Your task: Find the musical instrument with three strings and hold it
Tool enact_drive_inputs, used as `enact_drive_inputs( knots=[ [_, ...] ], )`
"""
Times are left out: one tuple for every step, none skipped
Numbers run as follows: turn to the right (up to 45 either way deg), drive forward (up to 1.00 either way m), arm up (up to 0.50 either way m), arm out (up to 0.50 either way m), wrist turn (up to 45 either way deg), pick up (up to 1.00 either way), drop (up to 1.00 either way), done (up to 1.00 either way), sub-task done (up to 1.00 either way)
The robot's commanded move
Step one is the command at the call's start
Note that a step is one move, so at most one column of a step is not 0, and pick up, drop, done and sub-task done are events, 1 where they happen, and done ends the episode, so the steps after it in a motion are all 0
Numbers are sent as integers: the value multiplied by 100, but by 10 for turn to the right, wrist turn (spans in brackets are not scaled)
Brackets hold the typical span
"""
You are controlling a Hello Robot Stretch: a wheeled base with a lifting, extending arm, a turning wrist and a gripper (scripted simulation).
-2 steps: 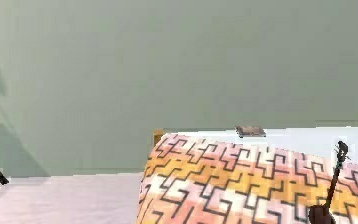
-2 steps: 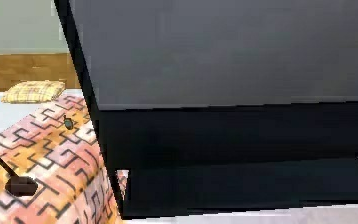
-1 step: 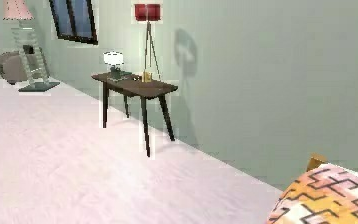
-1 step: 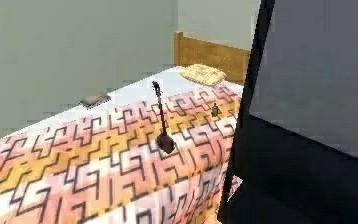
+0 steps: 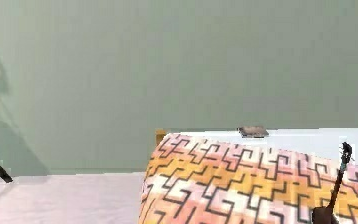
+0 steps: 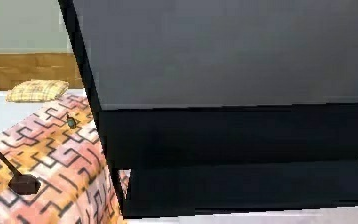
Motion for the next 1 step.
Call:
enact_drive_inputs(
  knots=[
    [450,0,0,0,0,0,0,0,0]
  ],
)
